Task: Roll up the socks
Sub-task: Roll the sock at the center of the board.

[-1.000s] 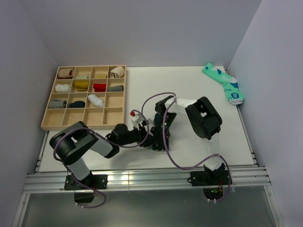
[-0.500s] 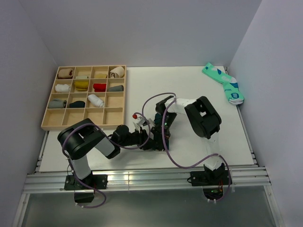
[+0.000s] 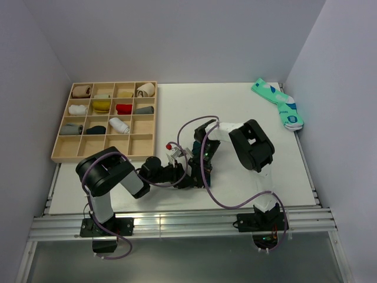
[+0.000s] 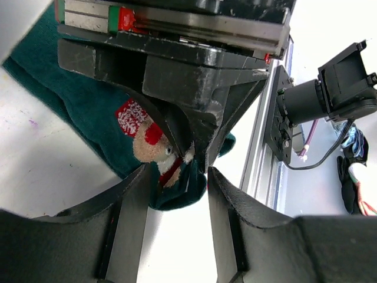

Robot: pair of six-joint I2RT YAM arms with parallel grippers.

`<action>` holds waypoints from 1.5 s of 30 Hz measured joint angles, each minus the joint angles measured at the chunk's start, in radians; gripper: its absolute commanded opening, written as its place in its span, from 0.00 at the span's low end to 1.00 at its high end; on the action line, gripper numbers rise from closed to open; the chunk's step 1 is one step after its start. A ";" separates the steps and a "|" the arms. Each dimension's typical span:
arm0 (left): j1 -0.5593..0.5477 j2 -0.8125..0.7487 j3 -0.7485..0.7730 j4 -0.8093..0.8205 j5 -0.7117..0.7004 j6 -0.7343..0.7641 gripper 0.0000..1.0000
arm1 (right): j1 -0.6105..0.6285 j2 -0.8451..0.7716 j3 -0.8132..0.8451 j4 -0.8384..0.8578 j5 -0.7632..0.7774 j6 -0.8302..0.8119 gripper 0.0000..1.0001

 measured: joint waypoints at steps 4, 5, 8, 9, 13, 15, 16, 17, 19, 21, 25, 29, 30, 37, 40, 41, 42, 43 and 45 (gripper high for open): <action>0.000 0.000 0.000 -0.006 0.000 0.001 0.49 | 0.000 0.000 0.000 0.000 0.000 0.000 0.22; 0.000 0.000 0.000 -0.010 0.000 0.001 0.49 | -0.001 0.000 0.000 0.000 0.000 0.000 0.22; -0.001 0.000 0.000 -0.019 0.000 0.002 0.47 | -0.002 0.000 0.000 0.000 0.000 0.000 0.22; -0.002 0.000 0.001 -0.026 0.000 0.002 0.47 | -0.002 0.000 0.000 0.000 0.000 0.000 0.22; -0.003 0.000 0.015 -0.048 -0.002 0.004 0.42 | -0.003 0.000 0.000 0.000 0.000 0.000 0.22; -0.004 0.000 0.023 -0.057 -0.003 0.004 0.39 | -0.004 0.000 0.000 0.001 0.000 0.000 0.22; -0.005 0.000 0.026 -0.059 -0.003 0.004 0.37 | -0.005 0.000 0.000 0.001 0.000 0.000 0.22; -0.006 0.000 0.028 -0.063 -0.004 0.004 0.31 | -0.005 0.000 0.000 0.001 0.000 0.000 0.22; -0.007 0.000 0.035 -0.076 -0.005 0.003 0.27 | -0.006 0.000 0.000 0.003 0.000 0.000 0.22; -0.011 0.000 0.045 -0.090 -0.007 0.003 0.16 | -0.006 0.000 0.000 0.005 0.002 0.001 0.22; -0.021 0.000 0.066 -0.125 -0.015 0.004 0.00 | -0.011 0.000 0.000 0.011 0.016 0.010 0.29; -0.040 -0.008 0.084 -0.188 -0.042 0.002 0.00 | -0.016 -0.003 -0.005 0.043 0.030 0.050 0.45; -0.045 -0.014 0.085 -0.203 -0.052 0.000 0.00 | -0.019 -0.008 -0.010 0.054 0.031 0.066 0.46; -0.079 -0.069 0.101 -0.333 -0.152 -0.047 0.00 | -0.055 -0.117 -0.053 0.144 0.097 0.151 0.49; -0.101 -0.088 0.135 -0.416 -0.195 -0.062 0.00 | -0.081 -0.164 -0.068 0.186 0.132 0.180 0.50; -0.110 -0.090 0.153 -0.446 -0.207 -0.071 0.00 | -0.090 -0.178 -0.076 0.196 0.142 0.186 0.50; -0.115 -0.090 0.167 -0.472 -0.216 -0.078 0.00 | -0.099 -0.191 -0.084 0.204 0.149 0.192 0.50; -0.121 -0.090 0.186 -0.503 -0.228 -0.089 0.00 | -0.104 -0.201 -0.090 0.209 0.155 0.196 0.50; -0.124 -0.091 0.213 -0.553 -0.241 -0.113 0.00 | -0.125 -0.240 -0.111 0.220 0.169 0.207 0.50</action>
